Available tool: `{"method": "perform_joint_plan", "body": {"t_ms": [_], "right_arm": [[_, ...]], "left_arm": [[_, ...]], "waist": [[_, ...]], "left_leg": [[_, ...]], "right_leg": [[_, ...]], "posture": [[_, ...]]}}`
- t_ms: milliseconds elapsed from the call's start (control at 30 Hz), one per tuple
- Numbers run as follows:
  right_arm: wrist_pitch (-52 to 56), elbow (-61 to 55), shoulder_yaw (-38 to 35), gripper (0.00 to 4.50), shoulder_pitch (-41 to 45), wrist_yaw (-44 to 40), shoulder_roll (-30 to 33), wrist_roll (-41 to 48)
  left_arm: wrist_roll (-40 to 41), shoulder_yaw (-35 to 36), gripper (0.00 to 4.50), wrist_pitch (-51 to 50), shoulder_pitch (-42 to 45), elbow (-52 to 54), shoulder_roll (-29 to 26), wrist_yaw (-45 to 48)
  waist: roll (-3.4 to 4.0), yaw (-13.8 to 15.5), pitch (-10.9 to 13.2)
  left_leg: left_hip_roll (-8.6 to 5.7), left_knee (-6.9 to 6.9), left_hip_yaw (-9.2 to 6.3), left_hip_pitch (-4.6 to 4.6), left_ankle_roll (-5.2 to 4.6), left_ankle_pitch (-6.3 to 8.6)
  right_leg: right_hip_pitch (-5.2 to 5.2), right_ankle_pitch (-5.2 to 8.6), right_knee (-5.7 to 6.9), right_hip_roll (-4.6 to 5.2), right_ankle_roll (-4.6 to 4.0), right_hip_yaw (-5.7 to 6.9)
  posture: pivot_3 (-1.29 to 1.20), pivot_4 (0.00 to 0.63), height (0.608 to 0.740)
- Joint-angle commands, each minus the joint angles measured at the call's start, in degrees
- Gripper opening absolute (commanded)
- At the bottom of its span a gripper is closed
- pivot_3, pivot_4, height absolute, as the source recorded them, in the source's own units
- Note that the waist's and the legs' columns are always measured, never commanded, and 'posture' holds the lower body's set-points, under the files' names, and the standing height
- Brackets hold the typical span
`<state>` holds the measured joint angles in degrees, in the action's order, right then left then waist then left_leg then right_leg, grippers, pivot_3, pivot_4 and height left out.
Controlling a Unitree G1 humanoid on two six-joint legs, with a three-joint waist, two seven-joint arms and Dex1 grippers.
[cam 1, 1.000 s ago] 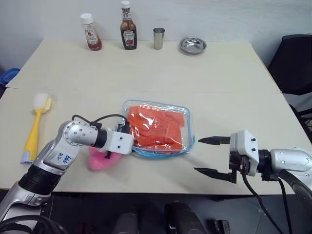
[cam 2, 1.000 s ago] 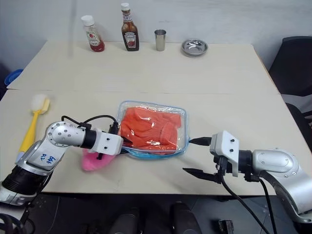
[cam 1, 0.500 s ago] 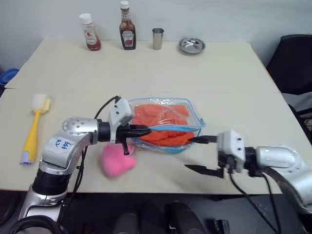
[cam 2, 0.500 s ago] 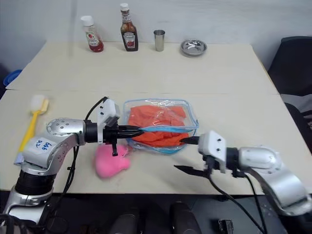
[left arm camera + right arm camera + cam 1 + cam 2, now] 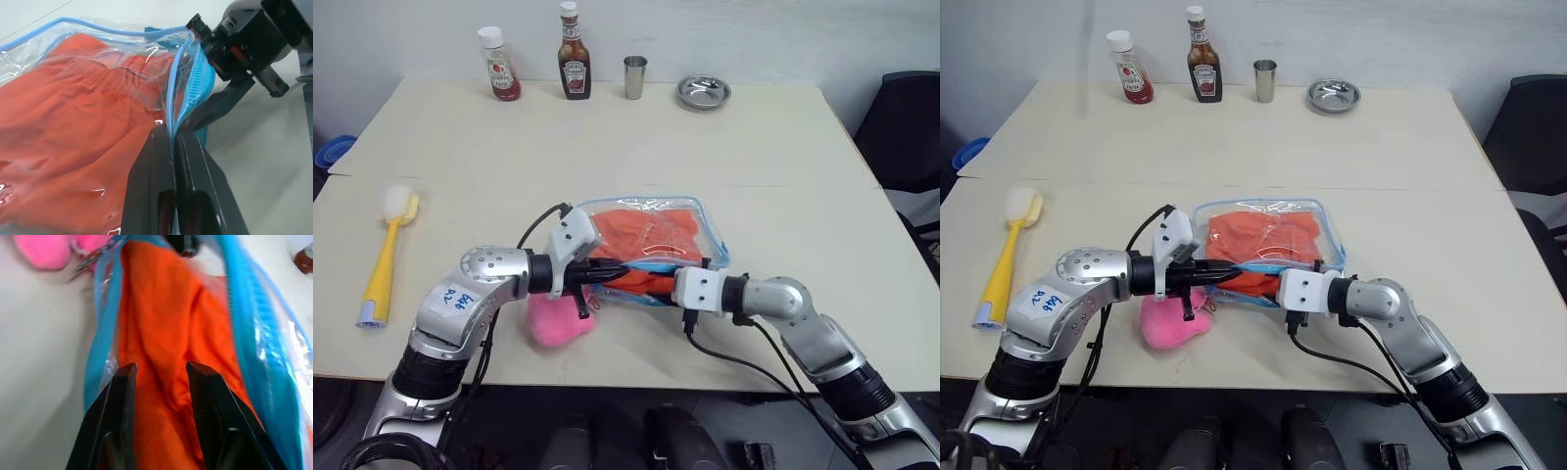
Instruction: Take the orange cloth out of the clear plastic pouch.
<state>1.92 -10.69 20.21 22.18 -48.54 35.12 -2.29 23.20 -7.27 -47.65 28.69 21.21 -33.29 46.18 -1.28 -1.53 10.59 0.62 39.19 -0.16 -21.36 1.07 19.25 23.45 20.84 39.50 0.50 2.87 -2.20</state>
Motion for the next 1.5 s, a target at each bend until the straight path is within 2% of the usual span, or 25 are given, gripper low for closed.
{"method": "perform_joint_plan", "body": {"t_ms": [33, 167, 433, 500, 800, 900, 1133, 1167, 1400, 1500], "right_arm": [[-2.42, 0.82, 0.18, 2.21, 0.50, 0.80, -1.31, -1.72], [-3.94, 3.97, 0.27, 3.54, 2.02, 4.57, -3.43, -6.55], [-3.58, 8.13, 1.24, 3.54, 4.44, 6.02, -5.24, -11.30], [-6.41, 9.54, 2.45, 3.18, 5.12, 5.96, -4.22, -13.84], [-10.05, 13.03, 5.44, 3.18, 6.55, 2.70, -3.04, -17.95], [-9.27, 14.00, 5.87, 2.57, 6.45, 0.72, -2.90, -17.60], [-9.49, 15.04, 5.35, 0.13, 6.70, -2.47, -2.38, -17.01], [-9.38, 15.07, 5.27, 0.02, 6.68, -2.73, -2.38, -17.00], [-12.96, 15.05, 4.71, 0.02, 7.44, -5.25, 0.96, -16.78], [-8.45, 10.71, 0.43, 0.02, 8.05, -11.50, 2.95, -7.17]], "left_arm": [[0.04, -0.15, 0.00, 1.55, 1.34, 0.45, 0.28, -0.21], [0.48, -0.31, 0.00, 1.56, 1.57, 0.52, 0.29, -0.19], [1.28, -0.59, 0.00, 0.82, 1.36, 1.94, 0.95, -0.43], [1.28, -0.52, 0.00, 0.80, 1.60, 1.72, 0.99, -0.39], [0.69, 0.15, 0.00, 1.64, 3.53, -0.69, 0.57, -0.09], [0.52, 0.25, 0.00, 1.98, 3.82, -1.19, 0.52, -0.10], [0.29, 0.19, 0.00, 2.65, 3.49, -1.27, 0.37, -0.27], [0.29, 0.21, 0.00, 2.69, 3.47, -1.27, 0.38, -0.33], [-2.77, -0.68, 0.00, 6.02, 3.02, -3.60, -0.50, -0.86], [-7.97, -2.74, 0.00, 12.13, 2.35, -7.26, -2.38, -0.81]], "waist": [[0.00, -0.01, 0.00], [0.00, -0.10, 0.00], [0.00, -0.07, 0.00], [0.00, -0.08, 0.00], [0.00, -0.10, -0.01], [-0.01, -0.09, -0.01], [-0.01, -0.09, -0.01], [-0.01, -0.09, -0.01], [-0.01, 0.03, -0.01], [-0.02, 0.06, -0.01]], "left_leg": [[0.00, 0.00, 0.00, 0.00, 0.00, 0.00], [0.00, 0.00, 0.00, 0.00, 0.00, 0.00], [0.00, 0.00, 0.01, 0.00, 0.02, -0.01], [0.00, 0.00, 0.00, 0.01, 0.02, -0.01], [0.00, 0.00, 0.01, 0.06, 0.02, -0.01], [0.00, 0.00, 0.01, 0.08, 0.02, -0.01], [0.00, 0.00, 0.00, 0.11, 0.02, -0.02], [0.00, 0.00, 0.01, 0.11, 0.03, -0.02], [-0.01, 0.01, 0.00, 0.11, 0.02, -0.01], [-0.03, 0.02, 0.00, 0.11, 0.02, -0.01]], "right_leg": [[0.00, 0.00, 0.00, 0.00, 0.00, 0.00], [0.00, 0.00, 0.02, 0.00, 0.00, 0.00], [0.01, 0.00, 0.01, 0.02, 0.00, -0.01], [0.01, 0.00, 0.01, 0.01, 0.00, 0.00], [-0.03, 0.00, 0.03, 0.01, 0.00, 0.00], [-0.04, 0.00, 0.03, 0.00, 0.00, 0.00], [-0.08, 0.00, 0.03, 0.01, 0.00, 0.00], [-0.08, 0.00, 0.03, 0.01, 0.00, 0.00], [-0.09, 0.00, 0.02, 0.03, 0.00, 0.00], [-0.11, 0.00, -0.01, 0.04, 0.00, 0.01]], "posture": [[0.00, 0.150, 0.740], [0.00, 0.150, 0.740], [0.00, 0.150, 0.740], [0.00, 0.150, 0.740], [0.00, 0.150, 0.740], [0.00, 0.150, 0.740], [0.00, 0.150, 0.740], [0.00, 0.150, 0.740], [0.00, 0.150, 0.740], [0.00, 0.150, 0.740]]}}
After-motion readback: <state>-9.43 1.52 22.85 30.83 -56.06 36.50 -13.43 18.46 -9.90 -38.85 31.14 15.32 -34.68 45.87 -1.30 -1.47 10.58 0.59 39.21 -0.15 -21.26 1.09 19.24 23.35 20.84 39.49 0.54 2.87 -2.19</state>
